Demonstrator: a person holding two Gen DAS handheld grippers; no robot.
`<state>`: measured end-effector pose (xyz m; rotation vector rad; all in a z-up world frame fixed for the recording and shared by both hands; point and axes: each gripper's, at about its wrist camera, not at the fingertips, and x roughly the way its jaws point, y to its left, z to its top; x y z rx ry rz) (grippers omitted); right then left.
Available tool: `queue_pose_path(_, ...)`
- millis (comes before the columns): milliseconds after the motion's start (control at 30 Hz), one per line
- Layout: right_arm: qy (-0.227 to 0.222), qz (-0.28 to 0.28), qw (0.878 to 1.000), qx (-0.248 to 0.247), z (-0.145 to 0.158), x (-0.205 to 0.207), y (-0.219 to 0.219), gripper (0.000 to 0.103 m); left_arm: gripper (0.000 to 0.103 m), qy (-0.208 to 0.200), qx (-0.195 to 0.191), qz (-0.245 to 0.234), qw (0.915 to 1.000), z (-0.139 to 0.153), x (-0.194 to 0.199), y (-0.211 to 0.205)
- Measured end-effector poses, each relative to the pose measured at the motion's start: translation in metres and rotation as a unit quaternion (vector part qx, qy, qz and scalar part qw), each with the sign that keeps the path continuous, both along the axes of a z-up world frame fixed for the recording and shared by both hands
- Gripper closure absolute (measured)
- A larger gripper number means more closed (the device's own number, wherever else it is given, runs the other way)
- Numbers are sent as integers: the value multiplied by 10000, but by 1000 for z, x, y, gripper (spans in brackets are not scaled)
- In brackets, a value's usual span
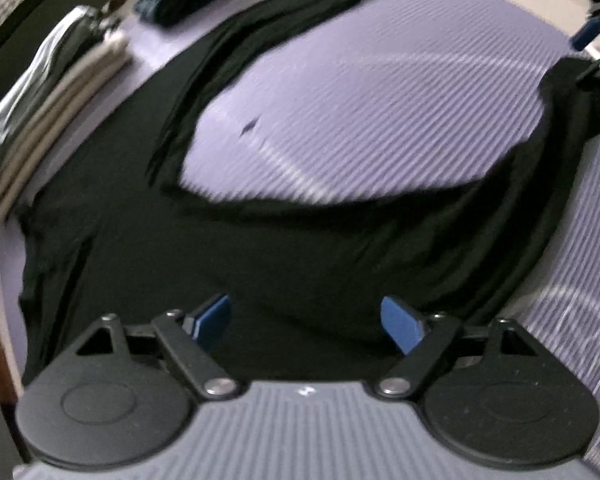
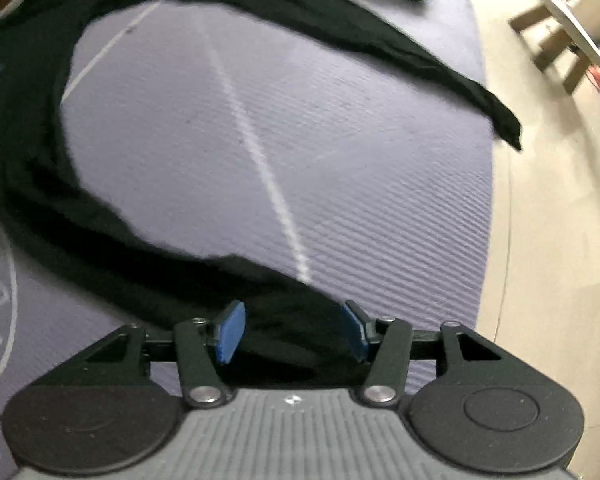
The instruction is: Fold clothes
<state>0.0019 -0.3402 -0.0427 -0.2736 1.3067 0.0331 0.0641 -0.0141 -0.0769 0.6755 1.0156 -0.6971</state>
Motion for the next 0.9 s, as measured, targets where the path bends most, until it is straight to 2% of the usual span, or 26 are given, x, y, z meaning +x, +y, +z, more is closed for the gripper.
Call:
queue_pose_path(33, -3, 14, 10000, 99, 1, 2, -5, 70, 18, 37, -64, 10, 10000, 1, 6, -5)
queue_pose_path(133, 118, 365, 9989, 286, -1, 12, -12, 76, 21, 99, -233, -12, 9997, 5, 21, -19)
queue_pose_path(267, 596, 856, 9942, 244, -16, 22, -14, 76, 27, -51, -452, -508, 9977, 11, 40, -36)
queue_pose_path(333, 755, 994, 9921, 137, -24, 25, -13, 76, 30, -45, -427, -834, 9956, 9, 45, -44)
queue_pose_path(433, 867, 1161, 9894, 137, -30, 26, -14, 75, 38, 222, -306, -1365, 9899, 0, 49, -56)
queue_pose_path(500, 962, 1233, 9874, 226, -31, 28, -17, 74, 45, 525, -203, -1792, 9822, -9, 50, -62)
queue_pose_path(533, 997, 1248, 9868, 253, -31, 29, -17, 77, 51, 561, -148, -1883, 9804, -11, 50, -63)
queue_pose_path(600, 1063, 1332, 9850, 278, -31, 28, -16, 87, 54, 722, 65, -2221, 9723, -21, 49, -64)
queue_pose_path(633, 1101, 1424, 9833, 261, -31, 27, -13, 92, 56, 743, 40, -2265, 9712, -21, 49, -63)
queue_pose_path(767, 1036, 1498, 9832, 153, -31, 19, -5, 101, 56, 1040, -124, -2458, 9637, -18, 53, -57)
queue_pose_path(900, 733, 1408, 9873, -86, -29, 4, 2, 102, 63, 1094, -306, -2567, 9598, -14, 53, -53)
